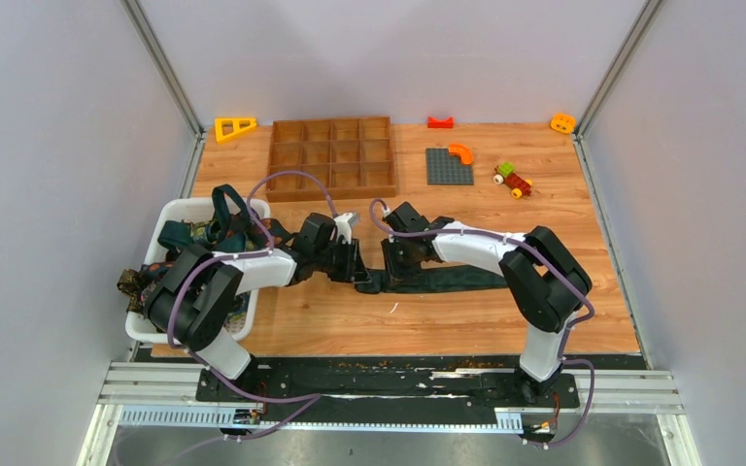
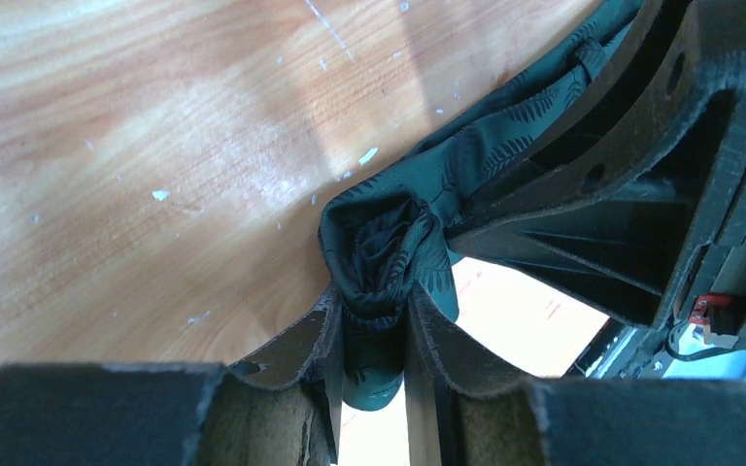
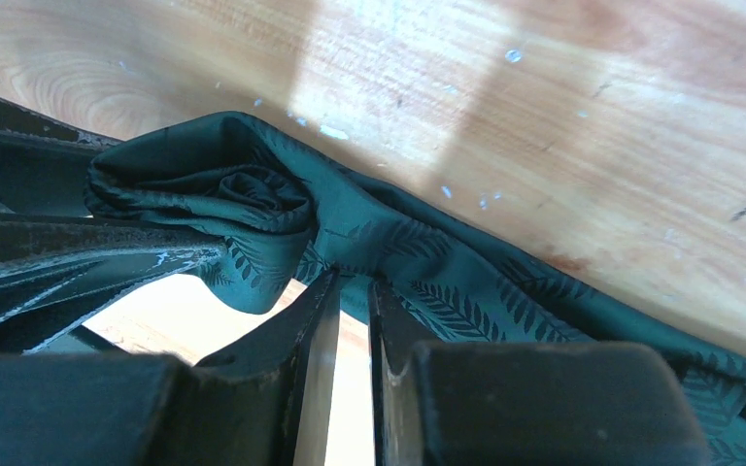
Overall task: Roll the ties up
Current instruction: Roll the tie at the center of the board.
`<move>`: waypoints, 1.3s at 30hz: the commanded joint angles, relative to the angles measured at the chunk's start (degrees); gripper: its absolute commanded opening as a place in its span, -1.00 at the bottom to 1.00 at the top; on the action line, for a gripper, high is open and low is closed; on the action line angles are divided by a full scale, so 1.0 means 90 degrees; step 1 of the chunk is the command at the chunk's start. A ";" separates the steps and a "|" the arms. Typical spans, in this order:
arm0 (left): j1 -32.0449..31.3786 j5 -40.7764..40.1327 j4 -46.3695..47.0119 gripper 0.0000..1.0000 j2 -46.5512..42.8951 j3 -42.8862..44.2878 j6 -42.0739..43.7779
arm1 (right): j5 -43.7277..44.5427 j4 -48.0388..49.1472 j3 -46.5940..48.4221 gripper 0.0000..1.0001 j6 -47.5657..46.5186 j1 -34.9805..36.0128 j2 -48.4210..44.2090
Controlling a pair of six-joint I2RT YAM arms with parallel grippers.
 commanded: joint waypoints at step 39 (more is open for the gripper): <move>-0.0184 -0.3096 -0.4527 -0.72 -0.0218 0.1996 0.1121 | 0.0409 -0.0468 0.0864 -0.62 -0.0130 -0.0068 0.0588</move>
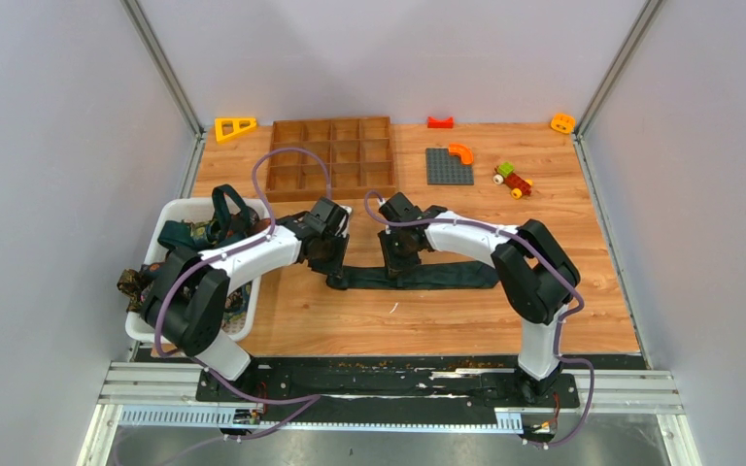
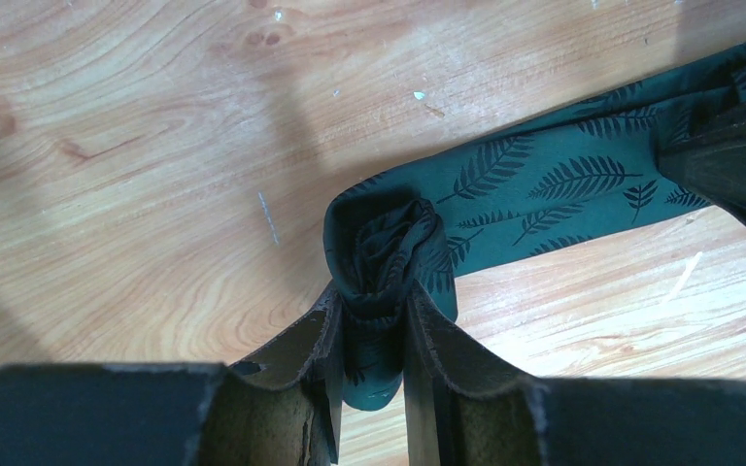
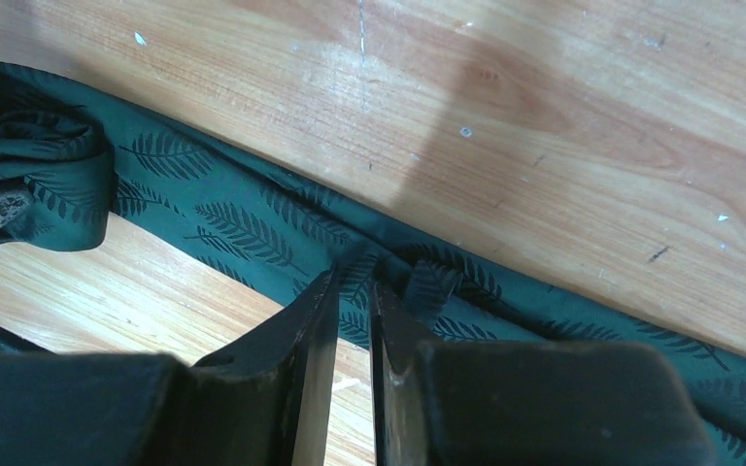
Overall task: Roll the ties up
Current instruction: Roll the tie at the center of the board.
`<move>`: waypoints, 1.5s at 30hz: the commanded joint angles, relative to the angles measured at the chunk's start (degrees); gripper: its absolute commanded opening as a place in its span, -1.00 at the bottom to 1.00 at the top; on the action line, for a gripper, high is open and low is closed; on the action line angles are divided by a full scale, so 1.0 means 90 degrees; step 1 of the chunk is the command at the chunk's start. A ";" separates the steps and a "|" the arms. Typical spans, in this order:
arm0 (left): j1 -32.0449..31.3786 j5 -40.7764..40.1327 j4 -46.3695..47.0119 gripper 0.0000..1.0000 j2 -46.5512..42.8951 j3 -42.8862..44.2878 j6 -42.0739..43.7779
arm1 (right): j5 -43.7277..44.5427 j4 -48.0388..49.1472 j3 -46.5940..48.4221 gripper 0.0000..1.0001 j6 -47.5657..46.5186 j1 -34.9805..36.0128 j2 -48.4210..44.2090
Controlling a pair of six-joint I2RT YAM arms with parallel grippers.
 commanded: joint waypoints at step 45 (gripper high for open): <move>-0.1276 -0.4588 -0.2467 -0.89 0.2158 0.2645 -0.0197 | 0.0325 -0.0096 -0.1808 -0.59 0.0093 -0.0839 -0.2814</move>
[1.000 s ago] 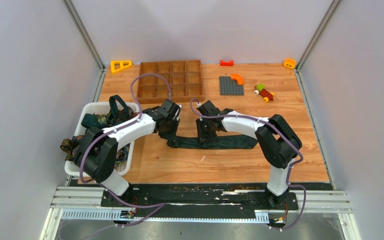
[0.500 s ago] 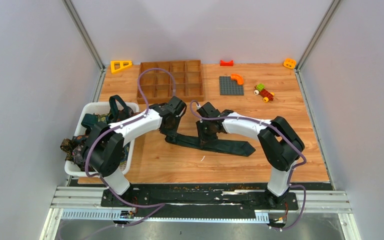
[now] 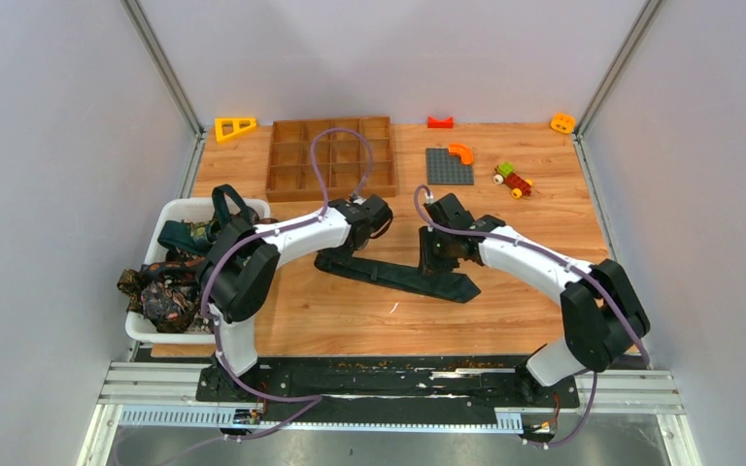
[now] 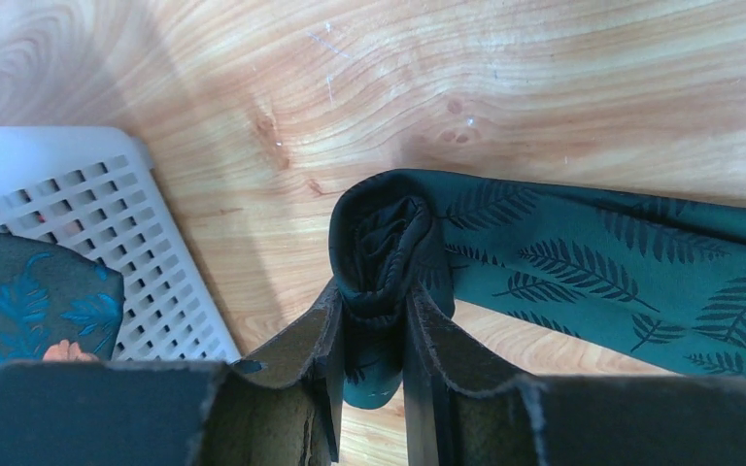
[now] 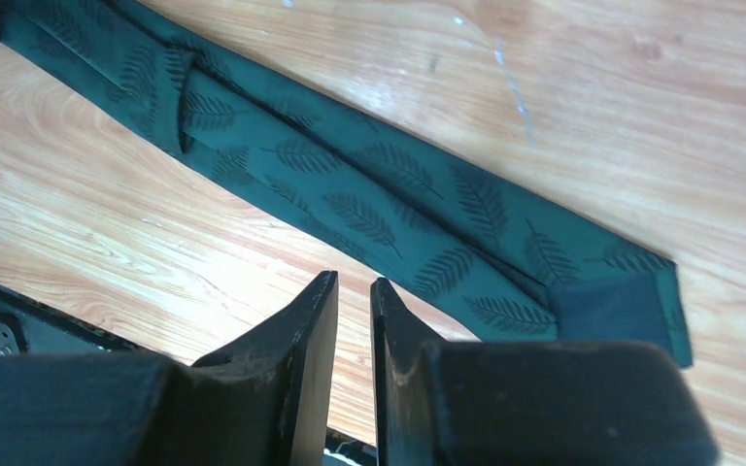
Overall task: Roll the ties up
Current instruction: Roll the tie at the center of the board.
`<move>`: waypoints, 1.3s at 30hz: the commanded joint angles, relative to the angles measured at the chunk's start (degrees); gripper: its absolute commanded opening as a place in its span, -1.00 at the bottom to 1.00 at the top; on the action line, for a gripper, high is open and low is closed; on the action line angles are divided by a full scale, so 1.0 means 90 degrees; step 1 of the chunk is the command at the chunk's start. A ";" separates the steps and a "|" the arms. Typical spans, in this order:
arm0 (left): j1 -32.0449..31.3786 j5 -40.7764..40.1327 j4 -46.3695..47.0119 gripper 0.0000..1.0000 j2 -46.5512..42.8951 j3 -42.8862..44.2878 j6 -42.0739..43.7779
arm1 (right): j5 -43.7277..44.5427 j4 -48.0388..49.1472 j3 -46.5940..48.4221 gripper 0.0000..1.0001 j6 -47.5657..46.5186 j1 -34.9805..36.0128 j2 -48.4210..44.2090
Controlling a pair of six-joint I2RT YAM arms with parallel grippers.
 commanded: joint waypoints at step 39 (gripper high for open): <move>-0.1074 0.0006 -0.0419 -0.20 0.1785 0.1892 -0.0410 | 0.0224 -0.0621 -0.0071 -0.58 -0.0117 -0.0420 -0.1229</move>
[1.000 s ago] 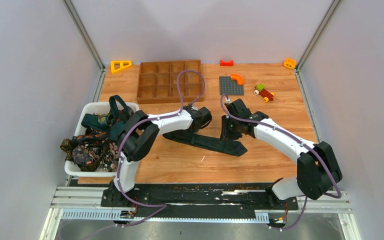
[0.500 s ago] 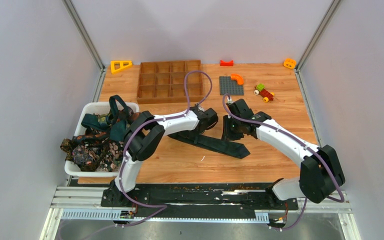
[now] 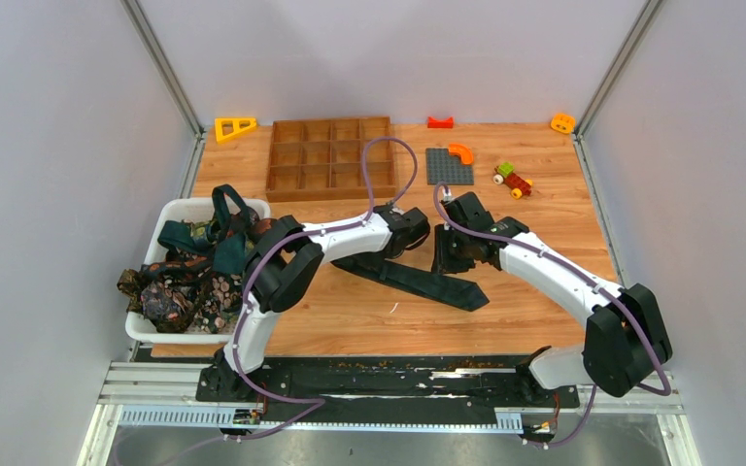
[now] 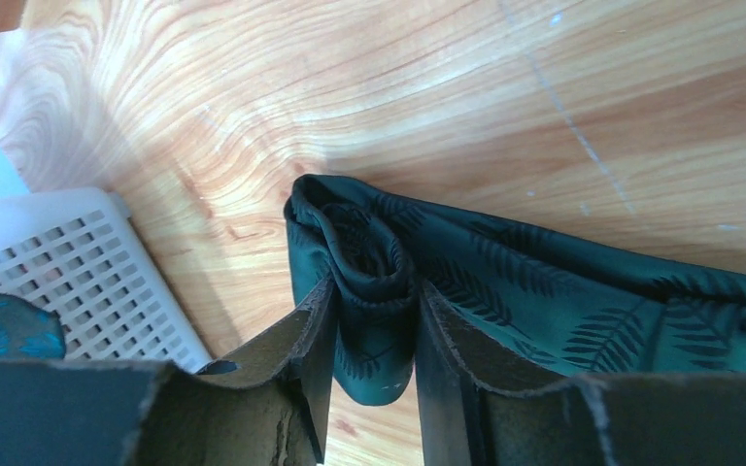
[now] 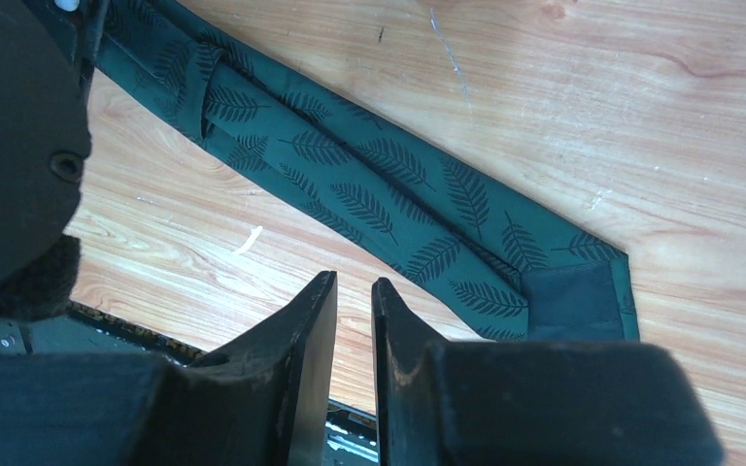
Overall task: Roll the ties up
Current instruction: Roll the tie at the center of the board.
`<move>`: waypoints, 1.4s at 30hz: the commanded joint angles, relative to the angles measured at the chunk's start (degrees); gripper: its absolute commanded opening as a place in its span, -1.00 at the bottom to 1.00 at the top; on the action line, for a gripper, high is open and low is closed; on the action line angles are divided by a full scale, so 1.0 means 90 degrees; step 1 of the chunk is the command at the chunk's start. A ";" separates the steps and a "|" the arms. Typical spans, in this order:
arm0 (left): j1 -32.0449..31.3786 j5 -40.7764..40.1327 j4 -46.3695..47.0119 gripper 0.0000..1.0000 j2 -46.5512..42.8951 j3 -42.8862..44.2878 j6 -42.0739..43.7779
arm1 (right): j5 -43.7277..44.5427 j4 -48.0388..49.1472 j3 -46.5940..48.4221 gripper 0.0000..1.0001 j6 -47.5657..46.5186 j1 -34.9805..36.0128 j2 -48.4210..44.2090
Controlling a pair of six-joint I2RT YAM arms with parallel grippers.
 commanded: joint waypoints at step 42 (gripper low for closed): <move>0.2310 0.3890 0.3710 0.30 -0.4624 -0.3798 0.0388 | -0.0918 0.1586 0.2602 -0.58 0.1009 0.1565 0.2708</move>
